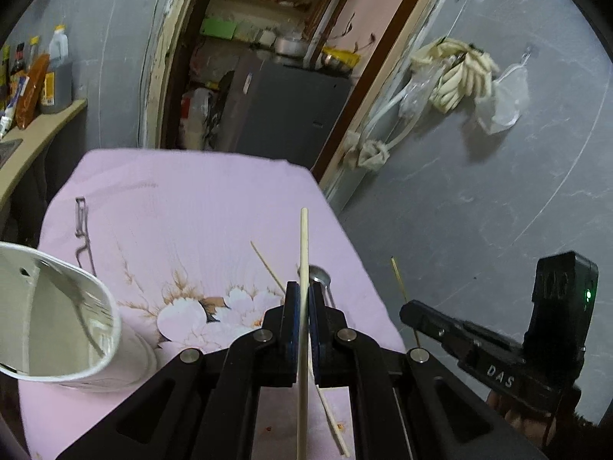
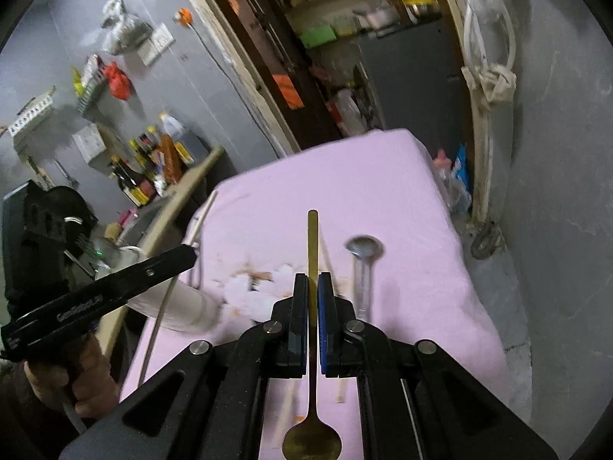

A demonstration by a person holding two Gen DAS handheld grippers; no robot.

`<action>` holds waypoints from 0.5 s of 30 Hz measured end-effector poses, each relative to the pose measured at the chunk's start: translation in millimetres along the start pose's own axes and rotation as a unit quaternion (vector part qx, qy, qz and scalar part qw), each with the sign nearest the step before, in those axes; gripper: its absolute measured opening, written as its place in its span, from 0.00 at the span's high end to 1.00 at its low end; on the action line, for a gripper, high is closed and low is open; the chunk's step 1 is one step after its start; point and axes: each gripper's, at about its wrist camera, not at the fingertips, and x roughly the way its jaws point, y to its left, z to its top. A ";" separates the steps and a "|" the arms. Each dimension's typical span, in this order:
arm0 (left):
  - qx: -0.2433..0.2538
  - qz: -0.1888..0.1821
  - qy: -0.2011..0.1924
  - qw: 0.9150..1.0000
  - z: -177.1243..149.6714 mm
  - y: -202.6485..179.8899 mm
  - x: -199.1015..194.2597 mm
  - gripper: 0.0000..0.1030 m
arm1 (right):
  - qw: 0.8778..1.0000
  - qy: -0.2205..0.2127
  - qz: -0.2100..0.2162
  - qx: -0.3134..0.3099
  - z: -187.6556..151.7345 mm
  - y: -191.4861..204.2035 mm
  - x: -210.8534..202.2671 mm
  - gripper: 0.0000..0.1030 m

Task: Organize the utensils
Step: 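Carry the chopstick with the left tool while the right tool carries the gold spoon to the caddy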

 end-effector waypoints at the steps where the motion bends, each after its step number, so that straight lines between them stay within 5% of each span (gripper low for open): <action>1: 0.000 -0.003 -0.006 1.000 1.4 1.6 -6.9 0.95 | 1.000 -0.009 0.006 -0.006 1.6 8.2 -4.5 0.96; 9: -0.001 -0.012 -0.067 0.998 31.0 24.7 -62.7 0.95 | 0.993 -0.082 0.070 -0.040 32.8 78.5 -10.4 0.96; 15: 0.002 0.016 -0.123 0.992 55.0 61.4 -101.9 0.95 | 0.984 -0.128 0.100 -0.078 57.3 140.6 2.7 0.96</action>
